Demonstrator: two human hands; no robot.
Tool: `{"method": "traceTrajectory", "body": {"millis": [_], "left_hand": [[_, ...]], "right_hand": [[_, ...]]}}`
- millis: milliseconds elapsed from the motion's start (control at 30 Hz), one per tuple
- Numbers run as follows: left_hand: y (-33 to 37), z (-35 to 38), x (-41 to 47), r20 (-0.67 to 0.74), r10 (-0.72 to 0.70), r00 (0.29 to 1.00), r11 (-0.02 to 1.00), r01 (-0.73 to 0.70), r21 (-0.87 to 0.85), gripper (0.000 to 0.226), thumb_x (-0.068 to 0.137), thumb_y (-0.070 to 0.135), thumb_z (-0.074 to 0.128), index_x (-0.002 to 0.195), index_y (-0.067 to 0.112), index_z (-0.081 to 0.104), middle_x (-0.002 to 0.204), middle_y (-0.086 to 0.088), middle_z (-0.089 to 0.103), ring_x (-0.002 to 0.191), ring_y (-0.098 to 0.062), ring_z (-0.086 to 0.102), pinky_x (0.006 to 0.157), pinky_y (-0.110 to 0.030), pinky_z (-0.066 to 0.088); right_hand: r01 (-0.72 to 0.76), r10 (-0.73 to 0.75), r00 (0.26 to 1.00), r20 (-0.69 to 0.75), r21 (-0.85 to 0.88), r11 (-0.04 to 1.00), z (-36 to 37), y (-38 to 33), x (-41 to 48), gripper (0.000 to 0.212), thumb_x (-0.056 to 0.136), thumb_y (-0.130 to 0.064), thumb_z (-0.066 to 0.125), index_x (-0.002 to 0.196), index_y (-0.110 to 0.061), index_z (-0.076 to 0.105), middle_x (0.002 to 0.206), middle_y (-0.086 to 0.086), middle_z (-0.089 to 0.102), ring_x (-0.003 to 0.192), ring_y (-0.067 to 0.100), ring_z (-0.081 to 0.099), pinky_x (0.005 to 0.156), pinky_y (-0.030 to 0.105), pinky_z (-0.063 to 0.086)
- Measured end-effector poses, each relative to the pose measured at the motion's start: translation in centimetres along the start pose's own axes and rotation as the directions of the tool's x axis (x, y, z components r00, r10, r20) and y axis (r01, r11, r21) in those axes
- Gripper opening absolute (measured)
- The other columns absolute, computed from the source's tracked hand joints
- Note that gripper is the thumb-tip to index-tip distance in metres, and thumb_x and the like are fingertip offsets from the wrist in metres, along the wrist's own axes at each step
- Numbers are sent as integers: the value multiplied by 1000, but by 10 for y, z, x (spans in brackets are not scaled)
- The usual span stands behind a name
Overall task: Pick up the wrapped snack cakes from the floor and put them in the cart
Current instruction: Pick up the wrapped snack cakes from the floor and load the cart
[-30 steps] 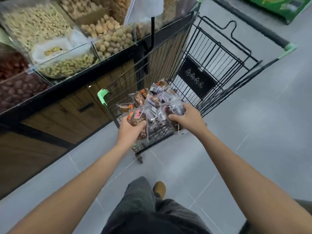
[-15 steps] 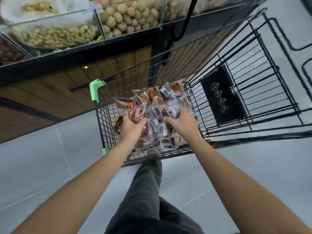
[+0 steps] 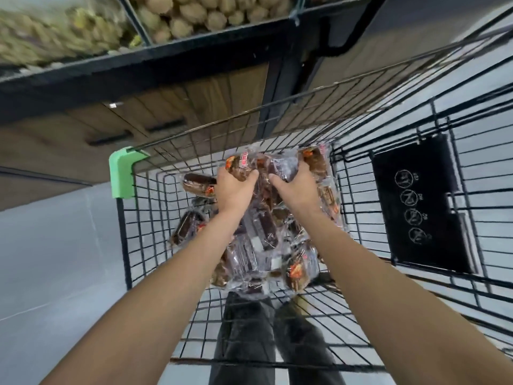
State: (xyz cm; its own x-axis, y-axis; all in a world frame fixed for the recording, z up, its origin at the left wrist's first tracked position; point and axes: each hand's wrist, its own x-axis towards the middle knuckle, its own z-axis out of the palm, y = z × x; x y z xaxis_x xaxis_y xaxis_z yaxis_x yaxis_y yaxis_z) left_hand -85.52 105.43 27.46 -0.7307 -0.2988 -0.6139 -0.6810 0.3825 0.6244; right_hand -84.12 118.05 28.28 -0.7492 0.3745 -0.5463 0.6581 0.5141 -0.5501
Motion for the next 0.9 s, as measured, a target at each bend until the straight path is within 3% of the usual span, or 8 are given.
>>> {"method": "traceTrajectory", "body": {"millis": [200,367,467,533,633,733,800,900], "left_hand": [[-5,-5,10,78,2,997,1000,-3,10,64,79,34,70,133,18,38,128,-3,54,118,-24,51,98,-30,37],[-6,-23,-18,172,102,980,994,-108,27,65,83,18,69,140,14,38,136,-3,48,125,-19,46,107,-32,35],[-5,-36,-46,168,185,968,982,-188,-2,49,84,12,66,127,22,47,122,9,53,105,2,50,97,-26,39],[-6,-45,-68,163,237,958,971,-235,-28,41,83,9,65,113,30,48,111,16,54,88,12,48,90,-22,44],[-7,-60,-108,124,274,954,962,-274,-17,50,86,16,65,131,23,45,130,10,48,104,3,48,97,-21,42],[-12,-81,-150,62,317,947,949,-315,-28,52,86,20,65,133,21,43,126,10,50,111,-2,44,101,-34,39],[-20,-98,-179,23,310,950,951,-309,-30,62,87,23,65,141,20,35,138,6,46,122,-9,44,101,-33,38],[-41,-127,-221,-48,307,950,947,-310,-84,70,86,25,67,144,20,29,143,3,41,124,-10,43,93,-23,36]], "right_hand": [[71,-73,995,67,35,997,6,-6,4,67,87,-32,65,142,-6,35,138,13,48,127,29,46,106,44,40],[186,-184,972,148,-4,982,-11,-6,-17,62,89,-26,63,143,-11,36,139,9,48,120,22,50,106,39,39],[240,-237,948,211,15,971,-20,-9,-40,63,90,-26,61,145,-17,33,142,3,46,115,17,52,105,42,41],[270,-269,937,224,27,963,-27,-9,-59,55,90,-26,62,139,-14,42,125,-7,55,120,18,51,97,32,45],[360,-365,907,209,60,931,-40,-10,-93,40,89,-24,64,126,-16,50,92,-24,46,100,10,54,70,9,36],[441,-452,860,237,100,892,-56,-14,-132,43,90,-27,63,129,-18,49,104,-18,51,98,8,54,82,16,43],[495,-502,823,267,99,863,-66,-16,-160,54,90,-31,63,138,-16,43,113,-13,51,96,4,54,88,25,46],[564,-560,752,348,100,819,-76,-22,-202,61,90,-35,63,143,-17,38,125,-6,53,110,9,52,90,24,45]]}}
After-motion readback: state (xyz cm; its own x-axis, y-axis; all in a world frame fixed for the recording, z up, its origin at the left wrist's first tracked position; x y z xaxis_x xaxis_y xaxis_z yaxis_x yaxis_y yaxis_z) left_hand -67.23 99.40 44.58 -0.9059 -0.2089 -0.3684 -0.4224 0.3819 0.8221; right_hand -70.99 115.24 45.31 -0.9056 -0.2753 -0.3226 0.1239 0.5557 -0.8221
